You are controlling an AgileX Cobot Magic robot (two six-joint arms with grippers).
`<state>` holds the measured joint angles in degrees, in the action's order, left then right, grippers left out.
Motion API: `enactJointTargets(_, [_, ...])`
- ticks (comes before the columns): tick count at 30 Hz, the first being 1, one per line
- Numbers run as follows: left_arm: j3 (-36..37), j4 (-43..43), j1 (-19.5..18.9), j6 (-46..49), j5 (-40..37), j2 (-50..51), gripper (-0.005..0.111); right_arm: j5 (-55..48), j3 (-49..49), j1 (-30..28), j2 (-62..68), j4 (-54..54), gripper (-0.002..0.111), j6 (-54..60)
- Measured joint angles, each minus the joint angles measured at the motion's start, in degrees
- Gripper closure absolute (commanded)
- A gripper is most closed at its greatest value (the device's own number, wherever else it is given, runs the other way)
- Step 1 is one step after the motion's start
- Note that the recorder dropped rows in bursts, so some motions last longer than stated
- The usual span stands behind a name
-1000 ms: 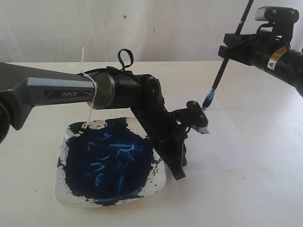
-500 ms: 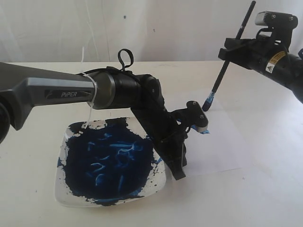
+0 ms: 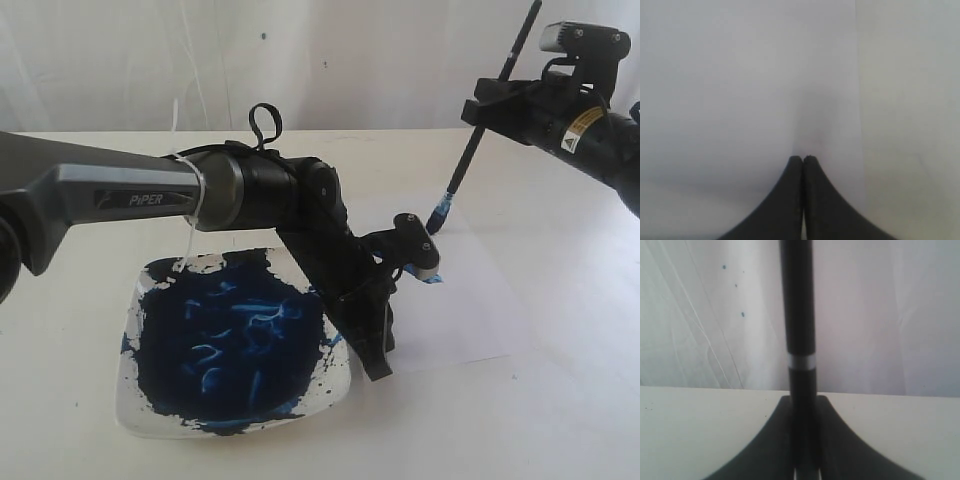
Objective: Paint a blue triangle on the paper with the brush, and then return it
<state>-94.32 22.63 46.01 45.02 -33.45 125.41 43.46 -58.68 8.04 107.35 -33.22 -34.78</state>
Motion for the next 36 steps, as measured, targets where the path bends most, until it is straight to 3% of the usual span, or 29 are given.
enactJointTargets(21, [0.00, 0.00, 0.00, 0.00, 0.00, 0.00, 0.107, -1.43, 0.00, 0.00, 0.02, 2.43, 0.108, 1.13])
enactJointTargets(36, [0.00, 0.00, 0.00, 0.00, 0.00, 0.00, 0.107, -2.73, 0.00, 0.00, 0.02, -3.35, 0.108, -2.31])
